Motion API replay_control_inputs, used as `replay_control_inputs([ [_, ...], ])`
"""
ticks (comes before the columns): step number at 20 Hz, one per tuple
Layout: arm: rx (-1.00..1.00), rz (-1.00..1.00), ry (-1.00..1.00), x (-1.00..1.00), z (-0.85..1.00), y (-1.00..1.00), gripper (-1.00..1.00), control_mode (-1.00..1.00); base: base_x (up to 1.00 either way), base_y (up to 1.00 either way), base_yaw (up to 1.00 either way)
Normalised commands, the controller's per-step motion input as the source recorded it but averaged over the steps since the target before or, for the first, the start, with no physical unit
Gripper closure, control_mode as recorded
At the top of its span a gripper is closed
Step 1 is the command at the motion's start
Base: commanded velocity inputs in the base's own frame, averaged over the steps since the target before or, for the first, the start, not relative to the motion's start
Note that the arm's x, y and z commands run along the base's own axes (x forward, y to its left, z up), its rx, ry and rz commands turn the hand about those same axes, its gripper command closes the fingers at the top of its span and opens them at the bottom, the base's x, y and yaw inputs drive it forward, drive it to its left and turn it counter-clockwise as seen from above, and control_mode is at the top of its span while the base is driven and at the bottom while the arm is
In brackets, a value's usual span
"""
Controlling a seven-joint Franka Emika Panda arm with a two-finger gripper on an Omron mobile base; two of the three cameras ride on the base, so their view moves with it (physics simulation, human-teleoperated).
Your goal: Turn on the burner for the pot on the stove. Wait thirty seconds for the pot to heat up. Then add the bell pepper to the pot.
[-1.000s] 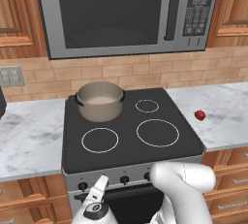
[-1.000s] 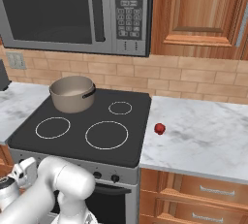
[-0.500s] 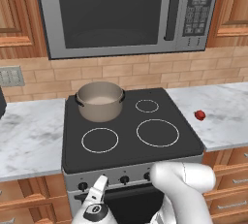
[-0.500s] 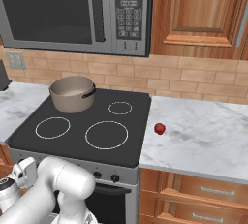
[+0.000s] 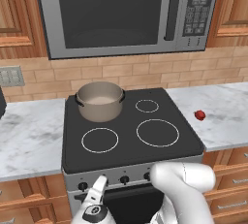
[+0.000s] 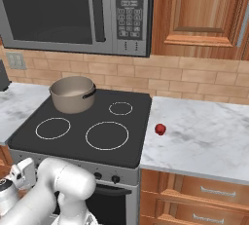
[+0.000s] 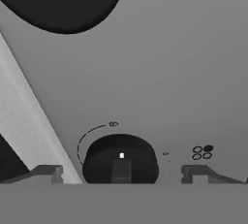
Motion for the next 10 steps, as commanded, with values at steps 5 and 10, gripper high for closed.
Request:
replay_control_inputs([
  [5, 0.01, 0.00, 0.03, -0.29, 0.36, 0.27, -1.00, -1.00, 0.00, 0.00, 0.00],
  [10, 0.05, 0.00, 0.06, -0.58, 0.51, 0.19, -1.00, -1.00, 0.00, 0.00, 0.00],
])
